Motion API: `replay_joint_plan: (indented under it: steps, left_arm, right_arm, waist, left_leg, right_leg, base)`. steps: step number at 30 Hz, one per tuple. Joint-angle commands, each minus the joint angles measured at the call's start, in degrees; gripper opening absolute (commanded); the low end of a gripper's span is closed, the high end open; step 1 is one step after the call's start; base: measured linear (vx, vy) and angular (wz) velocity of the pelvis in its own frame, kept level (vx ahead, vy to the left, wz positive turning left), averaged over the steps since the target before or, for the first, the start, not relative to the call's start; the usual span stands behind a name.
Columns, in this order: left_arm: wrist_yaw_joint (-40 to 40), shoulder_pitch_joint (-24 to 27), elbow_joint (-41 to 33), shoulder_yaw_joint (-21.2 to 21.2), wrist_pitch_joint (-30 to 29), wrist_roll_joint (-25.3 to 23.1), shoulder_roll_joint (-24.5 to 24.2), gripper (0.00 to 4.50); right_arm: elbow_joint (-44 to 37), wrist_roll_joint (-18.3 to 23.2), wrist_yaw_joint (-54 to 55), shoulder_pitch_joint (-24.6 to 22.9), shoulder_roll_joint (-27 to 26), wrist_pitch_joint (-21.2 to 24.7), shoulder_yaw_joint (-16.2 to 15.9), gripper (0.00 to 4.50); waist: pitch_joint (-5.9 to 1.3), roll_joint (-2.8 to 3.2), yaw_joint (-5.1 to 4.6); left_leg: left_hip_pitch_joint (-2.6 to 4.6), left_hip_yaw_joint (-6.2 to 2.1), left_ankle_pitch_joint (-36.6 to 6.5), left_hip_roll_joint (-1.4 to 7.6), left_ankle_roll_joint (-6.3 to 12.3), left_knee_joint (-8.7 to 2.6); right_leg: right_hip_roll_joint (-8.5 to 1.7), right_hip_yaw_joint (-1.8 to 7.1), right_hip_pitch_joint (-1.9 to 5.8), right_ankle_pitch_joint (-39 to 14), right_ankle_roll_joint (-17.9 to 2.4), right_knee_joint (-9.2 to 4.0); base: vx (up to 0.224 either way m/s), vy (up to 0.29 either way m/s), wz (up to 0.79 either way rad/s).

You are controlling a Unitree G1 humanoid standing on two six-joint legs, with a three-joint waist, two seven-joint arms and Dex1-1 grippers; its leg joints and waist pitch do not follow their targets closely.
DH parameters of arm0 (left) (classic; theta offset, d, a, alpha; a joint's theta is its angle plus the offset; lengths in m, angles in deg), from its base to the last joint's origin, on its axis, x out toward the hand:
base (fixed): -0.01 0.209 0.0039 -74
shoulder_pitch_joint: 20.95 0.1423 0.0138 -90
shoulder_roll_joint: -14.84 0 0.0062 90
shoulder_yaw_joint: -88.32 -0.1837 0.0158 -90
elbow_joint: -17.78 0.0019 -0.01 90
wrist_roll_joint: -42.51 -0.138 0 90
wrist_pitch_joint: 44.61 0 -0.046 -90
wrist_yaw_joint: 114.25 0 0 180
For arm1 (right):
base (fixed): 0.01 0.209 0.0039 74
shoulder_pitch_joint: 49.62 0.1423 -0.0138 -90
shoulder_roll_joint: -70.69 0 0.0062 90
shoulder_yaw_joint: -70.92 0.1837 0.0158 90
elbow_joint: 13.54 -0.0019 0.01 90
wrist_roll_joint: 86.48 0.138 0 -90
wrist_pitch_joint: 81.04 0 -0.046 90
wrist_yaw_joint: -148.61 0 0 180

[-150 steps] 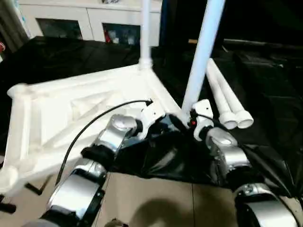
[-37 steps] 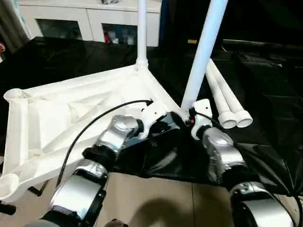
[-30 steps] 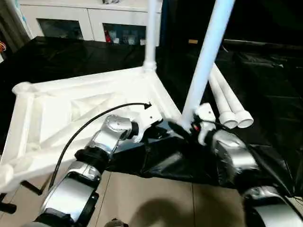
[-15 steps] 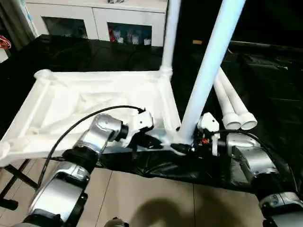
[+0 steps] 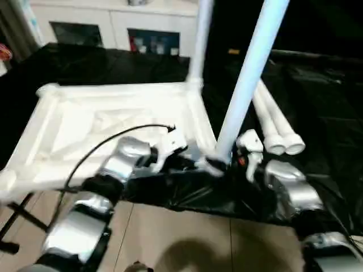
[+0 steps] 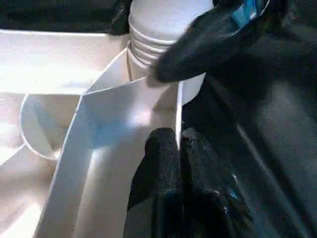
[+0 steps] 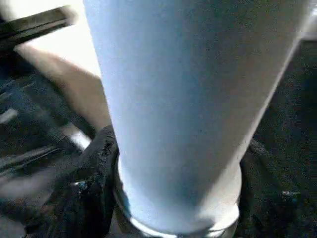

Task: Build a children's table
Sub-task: Rotate leg to tighten

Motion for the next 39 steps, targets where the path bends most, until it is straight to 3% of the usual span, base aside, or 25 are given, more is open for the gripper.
replay_joint_plan:
  steps: [1,2,3,5,6,8,11,14,18,22,23,24,26,28,32,35,38,39]
  left_arm:
    - [-7.9,-3.7,0.2,1.8,0.3,0.9,3.7,0.00]
    - [-9.0,-4.0,0.6,1.9,0.3,0.8,4.1,0.00]
    - [-11.9,-4.7,1.5,2.0,0.1,0.5,5.0,0.00]
    - [-15.1,-5.6,2.7,2.1,0.2,0.1,6.3,0.00]
    - [-16.5,-6.1,3.3,2.1,0.6,-0.2,6.8,0.00]
    - [-16.8,-6.4,4.2,1.7,2.8,-0.9,7.8,0.00]
    - [-15.4,-6.6,5.0,1.2,4.5,-1.1,8.2,0.00]
    - [-14.0,-6.5,5.2,0.6,6.2,-1.1,8.2,0.00]
    - [-14.9,-6.9,6.6,0.5,8.1,-1.1,8.4,0.00]
    - [-13.5,-7.1,6.7,1.3,8.0,-0.3,8.4,0.00]
    - [-12.7,-7.3,6.8,1.5,8.0,-0.1,8.4,0.28]
    - [-12.4,-7.4,6.9,1.6,7.9,0.0,8.2,0.28]
    - [-12.0,-7.5,7.3,1.4,8.1,-0.4,7.8,0.28]
    - [-13.8,-7.6,7.7,1.6,8.9,-0.8,7.3,0.63]
    - [-15.5,-7.6,6.8,2.6,9.3,-0.4,5.4,0.64]
    - [-16.8,-7.4,3.6,3.7,6.5,-0.3,2.9,0.64]
    - [-23.3,-6.7,-7.1,8.0,-1.8,-1.2,-3.4,0.64]
    - [-23.3,-6.7,-7.1,8.0,-1.8,-1.2,-3.4,0.64]
  right_arm:
    - [3.1,-1.7,6.5,0.4,-4.1,0.7,-2.0,2.74]
    - [3.6,-1.9,8.6,0.7,-4.5,0.8,-1.6,2.74]
    - [5.2,-1.9,13.2,1.5,-5.5,1.2,-0.3,2.74]
    - [7.3,-1.7,19.2,2.6,-6.8,1.7,1.4,2.74]
    - [8.3,-1.8,21.9,3.2,-7.5,1.5,2.3,2.74]
    - [9.5,-1.8,25.0,4.0,-8.5,0.1,3.7,3.30]
    - [10.3,-1.1,25.6,4.5,-9.2,-0.7,4.7,3.53]
    - [9.5,-1.6,25.7,4.2,-8.8,-1.4,4.1,3.86]
    - [5.1,-1.2,26.4,2.3,-7.9,-1.7,4.8,3.86]
    - [-3.0,0.6,25.6,-1.8,-6.4,-0.9,6.2,3.86]
    - [-4.7,1.0,25.4,-2.6,-6.1,-0.8,6.7,3.89]
    - [-6.6,1.4,24.7,-3.5,-5.5,-0.9,7.0,3.89]
    - [-8.6,2.2,23.3,-4.3,-4.6,-0.6,7.3,3.89]
    - [-10.4,3.0,22.3,-4.7,-3.8,0.0,7.5,3.90]
    - [-13.7,4.2,19.3,-5.6,-2.0,2.3,7.2,3.90]
    - [-17.2,4.9,15.3,-7.0,0.4,5.7,5.9,3.90]
    - [-24.4,6.8,5.9,-10.4,5.2,10.3,2.4,3.90]
    - [-24.4,6.8,5.9,-10.4,5.2,10.3,2.4,3.90]
  waist:
    - [-3.49,-0.41,-0.33]
    - [-3.56,-0.63,-0.29]
    - [-3.68,-0.11,-0.26]
    - [-3.92,-0.28,-0.57]
    - [-4.05,0.16,-0.48]
    - [-4.21,0.11,-0.58]
    - [-4.24,0.13,-0.51]
    - [-4.00,0.14,-0.45]
    - [-3.94,-0.04,-0.32]
    - [-3.97,0.11,0.26]
    - [-4.05,0.12,0.39]
    - [-4.06,0.36,0.42]
    - [-4.10,0.03,0.56]
    - [-4.20,0.23,0.56]
    - [-4.18,0.38,0.46]
    - [-4.17,0.16,0.51]
    - [-4.25,-0.02,0.68]
    - [-4.27,0.06,0.65]
  left_leg:
    - [1.12,-1.20,-13.2,1.82,-0.03,-4.04]
    - [1.02,-1.14,-12.6,1.68,0.46,-3.93]
    - [0.99,-1.11,-11.8,1.73,1.06,-3.72]
    - [0.80,-1.03,-9.8,1.52,1.39,-3.57]
    - [0.82,-1.11,-9.0,1.55,1.35,-3.53]
    - [0.62,-0.99,-7.1,1.41,2.48,-3.27]
    - [0.63,-0.97,-6.7,1.46,3.97,-3.14]
    - [0.72,-0.97,-8.8,1.52,3.95,-3.32]
    - [0.79,-0.97,-9.4,1.62,3.37,-3.40]
    - [0.72,-1.02,-7.6,1.61,4.43,-3.29]
    - [0.82,-0.97,-7.7,1.68,4.49,-3.27]
    - [0.71,-1.04,-7.8,1.62,4.54,-3.22]
    - [0.64,-1.00,-7.8,1.51,4.89,-3.13]
    - [0.49,-1.04,-6.9,1.59,5.02,-3.02]
    - [0.26,-1.08,-6.7,1.48,5.85,-2.83]
    - [0.25,-1.09,-6.9,1.46,6.02,-2.77]
    - [0.20,-1.12,-6.5,1.58,6.22,-2.66]
    - [0.16,-1.18,-6.2,1.71,6.37,-2.62]
  right_leg:
    - [-4.33,2.60,1.68,-14.8,-11.4,-4.82]
    - [-4.31,2.53,1.92,-13.5,-11.3,-4.83]
    - [-4.34,2.67,1.92,-10.8,-11.9,-4.57]
    - [-4.05,2.61,2.10,-6.5,-12.6,-4.12]
    - [-4.12,2.59,2.19,-5.1,-12.9,-3.93]
    - [-3.91,2.47,2.39,0.2,-13.8,-3.53]
    - [-3.95,2.43,2.54,3.4,-14.4,-3.30]
    - [-4.10,2.43,2.56,0.1,-14.5,-3.72]
    - [-4.11,2.52,2.58,-1.5,-13.9,-3.81]
    - [-4.06,2.60,2.68,1.4,-13.3,-3.55]
    - [-4.08,2.56,2.58,1.5,-13.3,-3.54]
    - [-4.15,2.55,2.65,1.6,-13.5,-3.47]
    - [-4.15,2.52,2.82,1.5,-13.5,-3.62]
    - [-4.16,2.47,2.70,2.6,-14.0,-3.33]
    - [-3.91,2.31,2.70,4.9,-14.1,-3.11]
    - [-3.89,2.31,2.84,4.5,-13.8,-3.08]
    - [-3.76,2.15,2.89,4.3,-13.8,-2.78]
    - [-3.83,2.19,2.94,4.7,-13.8,-2.68]
  base:
    - [0.000,0.000,0.00]
    - [0.000,0.000,0.00]
    - [0.000,0.000,0.00]
    - [0.000,0.000,0.00]
    - [0.000,0.000,0.00]
    - [0.000,0.000,0.00]
    - [0.000,0.000,0.00]
    - [0.000,0.000,0.00]
    - [0.000,0.000,0.00]
    - [0.000,0.000,0.00]
    - [0.000,0.000,0.00]
    - [0.000,0.000,0.00]
    - [0.000,0.000,0.00]
    - [0.000,0.000,0.00]
    - [0.000,0.000,0.00]
    - [0.000,0.000,0.00]
    - [0.000,0.000,0.00]
    - [0.000,0.000,0.00]
